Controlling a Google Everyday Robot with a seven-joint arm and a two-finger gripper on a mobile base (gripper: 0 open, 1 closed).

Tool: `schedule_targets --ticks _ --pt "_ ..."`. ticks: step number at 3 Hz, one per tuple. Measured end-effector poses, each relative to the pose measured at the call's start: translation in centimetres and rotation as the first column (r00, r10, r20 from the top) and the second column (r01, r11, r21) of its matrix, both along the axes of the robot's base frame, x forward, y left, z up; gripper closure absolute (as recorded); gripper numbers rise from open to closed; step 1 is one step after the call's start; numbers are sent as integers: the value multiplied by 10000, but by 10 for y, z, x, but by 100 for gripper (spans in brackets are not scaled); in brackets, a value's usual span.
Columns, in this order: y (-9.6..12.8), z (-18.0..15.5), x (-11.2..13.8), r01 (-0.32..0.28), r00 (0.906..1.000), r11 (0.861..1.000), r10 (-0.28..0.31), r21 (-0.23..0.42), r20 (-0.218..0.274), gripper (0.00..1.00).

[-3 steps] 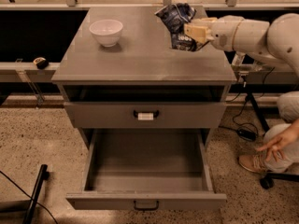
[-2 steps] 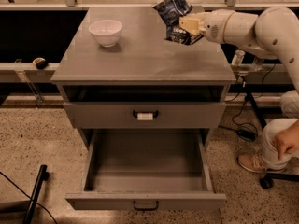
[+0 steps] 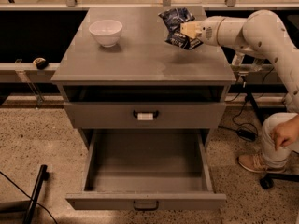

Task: Pick blue chip bag from middle drawer and place on counter

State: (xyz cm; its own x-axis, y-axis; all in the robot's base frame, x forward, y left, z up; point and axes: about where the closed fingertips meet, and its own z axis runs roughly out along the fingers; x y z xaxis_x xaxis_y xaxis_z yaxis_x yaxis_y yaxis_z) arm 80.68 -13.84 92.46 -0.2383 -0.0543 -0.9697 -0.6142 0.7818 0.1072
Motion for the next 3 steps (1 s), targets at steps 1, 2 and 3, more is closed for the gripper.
schedule_targets --ticks 1,2,3 --pt "-2 -4 2 116 9998 9999 -114 103 -190 59" --pt "-2 -4 2 116 9998 9999 -114 103 -190 36" --pt "-2 -4 2 115 9998 9999 -113 103 -190 13"
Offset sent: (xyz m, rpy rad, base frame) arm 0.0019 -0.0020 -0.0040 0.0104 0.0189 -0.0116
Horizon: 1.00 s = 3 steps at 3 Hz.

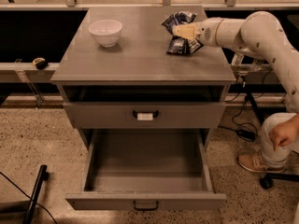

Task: Pick blue chip bag from middle drawer and place on counter

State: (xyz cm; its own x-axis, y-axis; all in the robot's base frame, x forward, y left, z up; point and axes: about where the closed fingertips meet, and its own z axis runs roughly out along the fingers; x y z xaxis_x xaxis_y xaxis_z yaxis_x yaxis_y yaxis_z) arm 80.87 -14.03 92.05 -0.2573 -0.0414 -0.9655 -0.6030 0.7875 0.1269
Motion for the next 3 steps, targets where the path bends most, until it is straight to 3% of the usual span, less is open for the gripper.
schedule_targets --ticks 1,2,3 --pt "-1 1 0 -47 10000 10000 47 -86 42 0" --pt "-14 16 -3 -670 9954 9888 753 -1336 586 0" --pt "-43 36 -24 -1056 9779 9155 1666 -3882 1267 0"
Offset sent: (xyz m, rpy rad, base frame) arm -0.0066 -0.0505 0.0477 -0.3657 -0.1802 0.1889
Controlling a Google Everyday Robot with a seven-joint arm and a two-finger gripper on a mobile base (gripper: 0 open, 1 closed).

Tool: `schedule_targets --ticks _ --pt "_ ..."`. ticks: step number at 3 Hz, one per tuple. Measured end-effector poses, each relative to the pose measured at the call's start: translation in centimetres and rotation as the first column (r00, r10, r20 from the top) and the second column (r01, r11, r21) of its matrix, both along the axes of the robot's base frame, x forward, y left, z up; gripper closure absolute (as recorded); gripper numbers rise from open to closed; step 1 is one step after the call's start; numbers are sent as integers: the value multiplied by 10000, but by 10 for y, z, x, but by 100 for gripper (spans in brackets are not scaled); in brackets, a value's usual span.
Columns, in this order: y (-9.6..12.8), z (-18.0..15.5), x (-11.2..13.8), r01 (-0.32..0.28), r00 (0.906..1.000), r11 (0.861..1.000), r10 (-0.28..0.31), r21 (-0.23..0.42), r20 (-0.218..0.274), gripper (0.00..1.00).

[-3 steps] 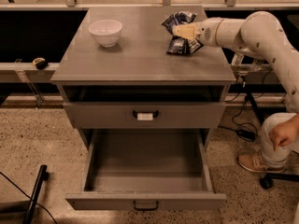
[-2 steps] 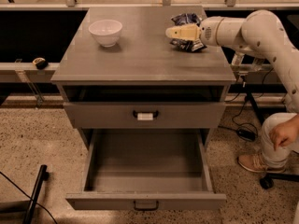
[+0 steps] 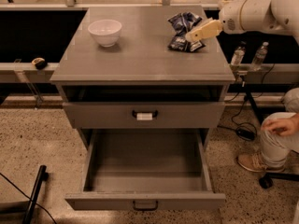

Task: Pick blue chip bag from middle drawer and place on counter

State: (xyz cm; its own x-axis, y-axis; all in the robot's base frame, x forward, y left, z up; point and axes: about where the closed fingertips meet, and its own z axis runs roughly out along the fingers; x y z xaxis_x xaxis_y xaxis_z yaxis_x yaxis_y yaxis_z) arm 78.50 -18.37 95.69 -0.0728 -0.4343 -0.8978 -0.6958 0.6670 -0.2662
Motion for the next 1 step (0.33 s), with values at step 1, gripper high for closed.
schedule_targets --ticks 1 --pt "4 -6 -2 -425 9985 9970 447 -650 327 0"
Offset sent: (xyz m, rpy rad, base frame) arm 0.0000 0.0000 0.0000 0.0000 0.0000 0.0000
